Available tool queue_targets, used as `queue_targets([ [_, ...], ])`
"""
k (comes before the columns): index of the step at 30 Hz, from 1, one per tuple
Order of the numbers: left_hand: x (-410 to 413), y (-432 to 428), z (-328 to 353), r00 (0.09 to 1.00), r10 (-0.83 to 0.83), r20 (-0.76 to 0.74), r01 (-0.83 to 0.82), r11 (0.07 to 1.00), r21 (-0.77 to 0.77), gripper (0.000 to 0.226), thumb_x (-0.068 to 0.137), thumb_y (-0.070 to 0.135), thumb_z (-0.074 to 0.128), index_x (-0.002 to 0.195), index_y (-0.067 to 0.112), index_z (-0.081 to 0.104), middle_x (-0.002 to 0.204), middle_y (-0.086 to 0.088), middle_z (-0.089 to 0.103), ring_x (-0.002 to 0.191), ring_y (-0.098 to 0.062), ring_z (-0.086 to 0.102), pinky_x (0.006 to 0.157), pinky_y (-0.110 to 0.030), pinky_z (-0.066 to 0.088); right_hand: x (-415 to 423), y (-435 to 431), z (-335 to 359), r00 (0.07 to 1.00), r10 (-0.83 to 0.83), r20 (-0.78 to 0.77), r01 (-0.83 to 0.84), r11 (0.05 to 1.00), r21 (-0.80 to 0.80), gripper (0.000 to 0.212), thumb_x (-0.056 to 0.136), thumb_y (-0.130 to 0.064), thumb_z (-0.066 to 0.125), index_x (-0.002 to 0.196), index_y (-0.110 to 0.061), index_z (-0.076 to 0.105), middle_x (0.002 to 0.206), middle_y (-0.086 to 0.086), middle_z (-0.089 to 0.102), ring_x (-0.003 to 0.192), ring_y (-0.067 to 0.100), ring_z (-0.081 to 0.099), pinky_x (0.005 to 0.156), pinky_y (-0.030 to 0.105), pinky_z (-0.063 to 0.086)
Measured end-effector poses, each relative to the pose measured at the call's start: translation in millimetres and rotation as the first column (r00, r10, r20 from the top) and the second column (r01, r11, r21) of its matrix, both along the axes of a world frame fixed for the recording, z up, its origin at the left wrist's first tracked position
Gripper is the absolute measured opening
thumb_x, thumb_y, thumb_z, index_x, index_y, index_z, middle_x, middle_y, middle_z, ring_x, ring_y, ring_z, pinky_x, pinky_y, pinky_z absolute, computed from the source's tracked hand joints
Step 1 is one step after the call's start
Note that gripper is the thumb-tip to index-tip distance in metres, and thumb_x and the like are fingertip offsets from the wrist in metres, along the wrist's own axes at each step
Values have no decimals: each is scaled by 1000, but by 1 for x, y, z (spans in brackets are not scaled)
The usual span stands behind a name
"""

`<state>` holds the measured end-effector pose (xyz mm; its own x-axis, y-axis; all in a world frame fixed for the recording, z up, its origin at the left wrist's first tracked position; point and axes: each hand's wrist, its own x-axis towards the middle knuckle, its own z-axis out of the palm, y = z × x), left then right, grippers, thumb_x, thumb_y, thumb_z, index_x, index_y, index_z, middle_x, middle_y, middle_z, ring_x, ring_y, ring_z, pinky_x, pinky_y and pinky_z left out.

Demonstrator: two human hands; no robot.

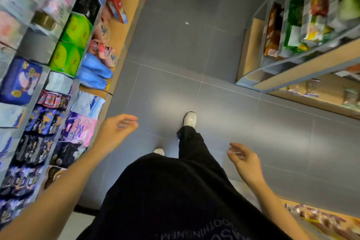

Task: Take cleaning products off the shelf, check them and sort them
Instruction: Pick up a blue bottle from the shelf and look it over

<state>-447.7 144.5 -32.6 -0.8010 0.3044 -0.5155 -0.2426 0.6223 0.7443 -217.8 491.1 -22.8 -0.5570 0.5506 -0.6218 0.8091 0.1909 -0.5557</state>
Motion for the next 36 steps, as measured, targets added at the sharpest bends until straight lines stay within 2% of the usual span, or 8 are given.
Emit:
queue_targets([
  [5,-86,79,-5,1000,-22,-19,21,1000,-19,16,90,11,76,100,24,75,93,7,76,90,-9,71,87,-23,53,-84,69,-13,1000,-1,-5,1,999,-42,27,94,-20,67,121,-16,67,111,1,70,99,18,65,95,39,53],
  [8,-126,111,-4,1000,-6,-25,5,999,-41,22,89,11,76,94,32,73,86,16,76,85,1,70,80,-12,52,-143,114,-15,999,16,-35,-17,998,-54,28,93,-19,68,121,-16,67,113,0,71,97,13,65,90,32,52],
  [11,-164,134,-1,999,48,-7,-48,997,-56,24,91,9,74,94,32,72,93,12,75,88,-4,69,85,-19,50,-210,155,-11,995,81,-57,-83,996,-34,30,93,-20,69,123,-16,67,113,-3,71,93,5,64,83,21,47],
  [14,-203,156,0,993,117,12,-116,991,-64,15,91,4,73,100,15,74,101,-6,75,94,-19,68,90,-25,48,-279,189,-4,990,118,-81,-119,993,-7,31,92,-19,70,123,-15,67,111,-1,71,92,10,66,77,13,43],
  [19,-285,192,-5,988,151,-29,-153,984,-86,13,90,-5,70,103,-3,73,101,-14,73,93,-25,65,80,-6,48,-392,224,4,980,176,-92,-174,984,34,32,92,-22,70,124,-15,66,112,-3,69,97,15,66,78,14,42],
  [26,-441,245,-24,993,112,33,-112,994,-13,13,91,1,71,99,12,75,94,-4,73,86,-16,66,78,-10,47,-524,253,-1,989,149,-18,-148,988,35,34,93,-25,69,126,-18,64,116,-4,68,101,14,64,82,17,44],
  [33,-609,323,-22,998,-41,-43,42,999,24,23,93,14,73,93,37,73,94,28,74,91,2,69,85,-13,50,-621,307,7,997,67,27,-68,997,41,35,92,-23,71,126,-16,66,115,-2,69,99,11,64,86,23,45],
  [36,-674,366,-19,992,-98,-75,98,995,2,30,92,15,75,91,44,70,90,35,71,88,11,67,81,-4,46,-663,343,7,1000,3,26,-4,999,32,32,91,-19,72,122,-12,68,112,4,71,101,18,65,90,32,50],
])
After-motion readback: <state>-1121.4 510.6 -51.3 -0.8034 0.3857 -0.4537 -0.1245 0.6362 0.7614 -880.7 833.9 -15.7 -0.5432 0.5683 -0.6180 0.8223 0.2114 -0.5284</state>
